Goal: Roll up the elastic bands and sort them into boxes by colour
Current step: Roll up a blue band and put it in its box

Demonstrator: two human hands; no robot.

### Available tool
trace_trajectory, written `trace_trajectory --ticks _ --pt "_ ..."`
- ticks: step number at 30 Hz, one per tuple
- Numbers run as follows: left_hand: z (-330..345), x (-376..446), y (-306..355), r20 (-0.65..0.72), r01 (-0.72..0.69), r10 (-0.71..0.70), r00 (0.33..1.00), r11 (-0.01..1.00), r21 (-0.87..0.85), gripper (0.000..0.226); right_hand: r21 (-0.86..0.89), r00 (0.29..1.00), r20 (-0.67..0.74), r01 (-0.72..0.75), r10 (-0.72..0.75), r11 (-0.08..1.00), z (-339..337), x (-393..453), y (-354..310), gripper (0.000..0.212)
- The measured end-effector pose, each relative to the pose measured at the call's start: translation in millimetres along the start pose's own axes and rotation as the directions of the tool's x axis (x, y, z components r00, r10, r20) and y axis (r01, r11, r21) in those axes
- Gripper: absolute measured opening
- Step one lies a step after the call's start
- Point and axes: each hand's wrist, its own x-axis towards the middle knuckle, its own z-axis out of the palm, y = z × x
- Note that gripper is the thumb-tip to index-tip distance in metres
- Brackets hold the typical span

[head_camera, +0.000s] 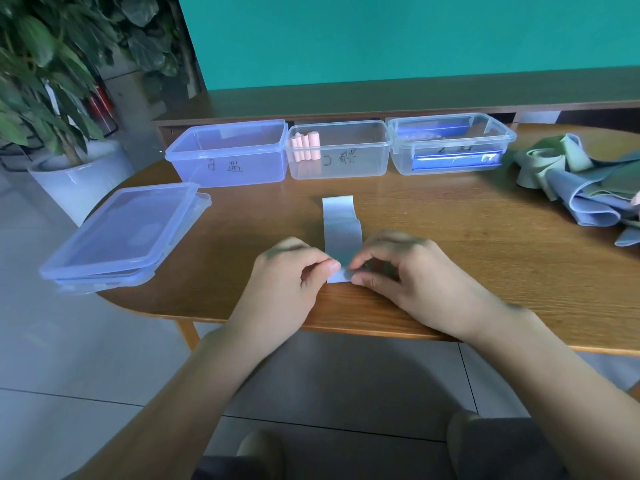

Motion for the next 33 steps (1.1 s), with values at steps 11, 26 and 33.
trace_trajectory --ticks 11,26,33 --pt "-2.9 3.5 3.7 0.111 0.079 -0.078 0.991 0.997 -0.01 0.015 -0.069 1.0 -0.026 -0.008 0.006 0.998 3.1 9.8 10.4 0.015" --pt "1.3 17.1 -3.6 0.059 0.046 -0.043 0.997 0.997 -0.059 0.015 -0.099 0.999 -0.046 -0.01 0.006 0.995 6.9 20.1 16.8 0.019" --pt "4.5 25.1 -6.1 0.098 0.061 -0.058 0.993 0.998 -0.025 0.012 -0.141 0.997 -0.074 -0.03 0.019 0.99 7.3 23.2 17.9 0.02"
